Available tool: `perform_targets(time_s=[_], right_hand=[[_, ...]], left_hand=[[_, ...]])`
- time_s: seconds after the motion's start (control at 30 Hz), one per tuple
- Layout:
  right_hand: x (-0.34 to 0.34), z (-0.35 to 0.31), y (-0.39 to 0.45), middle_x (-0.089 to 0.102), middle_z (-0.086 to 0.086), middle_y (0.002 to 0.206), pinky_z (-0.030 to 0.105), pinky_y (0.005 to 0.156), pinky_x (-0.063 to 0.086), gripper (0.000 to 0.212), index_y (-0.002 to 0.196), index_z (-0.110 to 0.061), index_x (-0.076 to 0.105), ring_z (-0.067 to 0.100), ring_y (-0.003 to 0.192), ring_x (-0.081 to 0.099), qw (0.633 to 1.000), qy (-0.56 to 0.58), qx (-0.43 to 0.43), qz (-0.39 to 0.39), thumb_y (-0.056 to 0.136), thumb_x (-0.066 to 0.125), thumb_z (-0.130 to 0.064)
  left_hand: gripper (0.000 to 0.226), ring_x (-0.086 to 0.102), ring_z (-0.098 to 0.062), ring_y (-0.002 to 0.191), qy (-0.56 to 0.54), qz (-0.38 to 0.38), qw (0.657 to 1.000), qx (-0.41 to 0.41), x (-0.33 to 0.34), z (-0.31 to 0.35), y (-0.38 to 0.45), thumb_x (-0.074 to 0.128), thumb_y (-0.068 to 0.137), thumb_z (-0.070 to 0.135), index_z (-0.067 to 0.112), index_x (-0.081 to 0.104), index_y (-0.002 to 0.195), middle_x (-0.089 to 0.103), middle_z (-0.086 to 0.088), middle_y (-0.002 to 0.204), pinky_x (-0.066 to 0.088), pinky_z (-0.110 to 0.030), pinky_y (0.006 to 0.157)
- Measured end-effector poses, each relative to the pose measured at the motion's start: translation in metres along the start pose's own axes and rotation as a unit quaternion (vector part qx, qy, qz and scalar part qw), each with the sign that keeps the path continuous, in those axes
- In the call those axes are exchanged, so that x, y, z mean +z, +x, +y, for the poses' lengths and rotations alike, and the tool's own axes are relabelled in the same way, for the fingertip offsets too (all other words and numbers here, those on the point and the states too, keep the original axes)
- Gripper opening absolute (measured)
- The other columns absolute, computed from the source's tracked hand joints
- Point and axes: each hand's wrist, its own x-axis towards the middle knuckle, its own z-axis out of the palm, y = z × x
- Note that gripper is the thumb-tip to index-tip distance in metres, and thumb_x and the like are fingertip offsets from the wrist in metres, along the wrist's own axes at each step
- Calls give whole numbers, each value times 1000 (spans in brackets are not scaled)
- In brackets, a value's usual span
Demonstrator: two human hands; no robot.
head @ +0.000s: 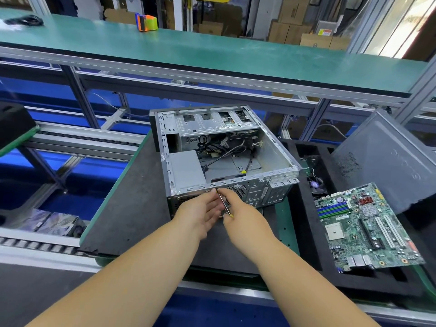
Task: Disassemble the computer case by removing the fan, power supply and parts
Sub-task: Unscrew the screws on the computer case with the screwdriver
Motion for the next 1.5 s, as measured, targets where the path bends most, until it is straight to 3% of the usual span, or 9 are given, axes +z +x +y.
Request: perform_targets(time_s=[0.13,0.27,0.47,0.7,0.83,1.0,1.27,1.33,1.5], right_hand=[[3,3,1,66,-3,107,30,65,37,60,142,-49,28,21,84,57,1000,-1,-9,-2,95,44,-15],[8,7,5,49,-13,75,28,54,36,57,137,-50,32,11,67,51,999,42,8,-1,93,46,-16],[10,16,2,59,-3,82,34,61,48,26,118,-29,43,19,69,57,991,121,51,0,94,53,-26],[-3,42,-9,65,-7,87,40,73,51,9,103,-36,41,19,79,61,1000,19,7,1,97,46,-31],[-14,62,-9,61,-8,73,32,60,44,12,94,-38,51,13,62,52,977,201,55,50,97,50,-26],[-34,86,-7,56,-16,59,24,57,35,4,90,-26,69,2,54,45,926,359,97,72,89,67,-24],[-53,126,-18,64,-4,72,12,56,43,7,80,-15,67,0,61,55,925,347,94,124,85,72,-13],[-57,141,-18,60,-7,67,13,49,39,10,78,-20,65,-2,51,48,934,304,120,144,86,71,-18],[-60,185,-16,62,-8,74,16,41,38,10,81,-26,60,-1,50,51,956,181,196,120,89,65,-24]], left_hand=[[9,71,-7,62,-40,15,999,12,4,-4,4,71,88,20,11,70,88,75,-1,74,55,-16,56],[7,71,-8,64,-58,18,998,18,5,-6,6,73,85,17,10,71,86,75,-2,74,53,-17,51],[9,70,-4,62,-31,1,999,21,3,-6,7,68,90,18,12,71,85,75,0,74,51,-13,50],[10,70,-3,64,-4,10,999,47,5,-10,9,65,92,19,11,71,89,76,2,77,50,-13,48],[16,64,-3,56,85,-19,995,50,18,-22,4,61,95,19,11,70,85,73,3,69,49,-14,51],[19,58,-4,55,195,-108,974,48,49,-45,-8,57,97,19,10,69,86,68,2,65,46,-15,53],[22,59,-5,54,228,-126,965,22,86,-72,-2,60,96,27,11,70,85,69,0,67,48,-15,51],[31,59,-6,55,265,-109,958,19,93,-78,2,55,98,34,11,70,84,71,0,70,48,-17,52],[29,60,-4,64,367,-61,922,104,99,-86,8,48,99,29,18,71,85,70,5,76,47,-18,62]])
